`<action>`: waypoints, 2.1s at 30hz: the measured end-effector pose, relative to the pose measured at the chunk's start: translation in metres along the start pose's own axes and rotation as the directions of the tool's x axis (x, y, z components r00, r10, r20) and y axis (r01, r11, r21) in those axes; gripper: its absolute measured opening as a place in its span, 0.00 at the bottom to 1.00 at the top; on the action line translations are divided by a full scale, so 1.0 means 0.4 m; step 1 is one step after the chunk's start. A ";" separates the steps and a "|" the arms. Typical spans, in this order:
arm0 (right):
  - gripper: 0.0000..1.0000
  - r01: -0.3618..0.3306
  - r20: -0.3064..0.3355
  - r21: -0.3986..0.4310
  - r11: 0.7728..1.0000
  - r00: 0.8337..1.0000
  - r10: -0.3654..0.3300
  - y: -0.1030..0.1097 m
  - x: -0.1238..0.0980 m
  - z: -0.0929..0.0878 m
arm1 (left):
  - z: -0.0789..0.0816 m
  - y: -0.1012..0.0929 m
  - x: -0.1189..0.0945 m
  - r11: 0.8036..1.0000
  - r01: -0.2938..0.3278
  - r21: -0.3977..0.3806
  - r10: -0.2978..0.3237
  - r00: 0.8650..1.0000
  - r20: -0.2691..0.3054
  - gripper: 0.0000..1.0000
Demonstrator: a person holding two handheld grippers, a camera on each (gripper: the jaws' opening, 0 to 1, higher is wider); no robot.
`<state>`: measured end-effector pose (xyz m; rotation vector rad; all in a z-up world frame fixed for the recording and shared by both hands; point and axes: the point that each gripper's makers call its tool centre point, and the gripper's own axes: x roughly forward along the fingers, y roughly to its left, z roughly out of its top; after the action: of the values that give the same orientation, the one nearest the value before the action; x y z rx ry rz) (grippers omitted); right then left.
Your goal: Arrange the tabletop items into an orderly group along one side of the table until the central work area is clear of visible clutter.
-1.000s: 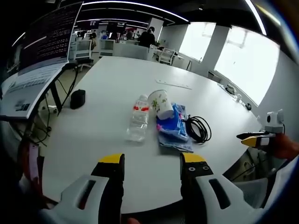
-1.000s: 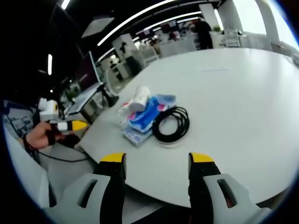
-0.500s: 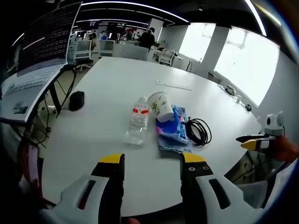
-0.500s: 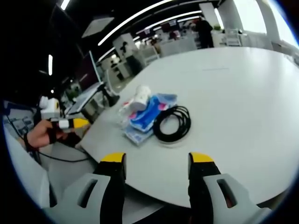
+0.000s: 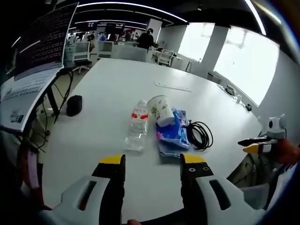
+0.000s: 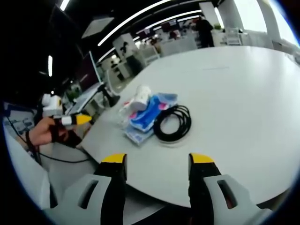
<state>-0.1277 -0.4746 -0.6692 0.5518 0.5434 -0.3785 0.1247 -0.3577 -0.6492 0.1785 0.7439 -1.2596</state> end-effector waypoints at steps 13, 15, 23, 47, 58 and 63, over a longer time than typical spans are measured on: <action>0.51 0.008 0.003 0.010 1.000 1.000 -0.008 -0.008 -0.013 -0.006 | 0.026 0.007 0.039 1.000 0.004 0.017 -0.004 1.000 -0.004 0.45; 0.51 0.010 0.004 0.012 1.000 1.000 -0.010 -0.009 -0.015 -0.007 | 0.025 0.008 0.048 1.000 0.004 0.022 -0.004 1.000 -0.012 0.45; 0.51 0.008 0.004 0.015 1.000 1.000 -0.008 -0.011 -0.014 -0.006 | 0.010 0.012 0.088 1.000 0.006 -0.020 -0.007 0.997 -0.071 0.45; 0.51 0.001 -0.019 0.031 1.000 1.000 -0.001 -0.016 -0.017 -0.022 | 0.038 0.042 0.263 1.000 0.009 0.029 -0.004 0.985 -0.172 0.44; 0.51 0.017 -0.013 0.033 0.999 1.000 -0.016 -0.033 -0.026 -0.014 | 0.006 0.084 0.300 0.998 -0.042 0.045 0.051 0.973 -0.224 0.43; 0.50 0.019 -0.008 0.027 0.999 1.000 -0.019 -0.036 -0.026 -0.003 | -0.005 0.087 0.302 0.998 -0.048 0.028 0.053 0.972 -0.230 0.43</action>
<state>-0.1432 -0.4832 -0.6697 0.5746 0.5518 -0.4026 0.1686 -0.4412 -0.7321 0.3645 0.9194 -1.2109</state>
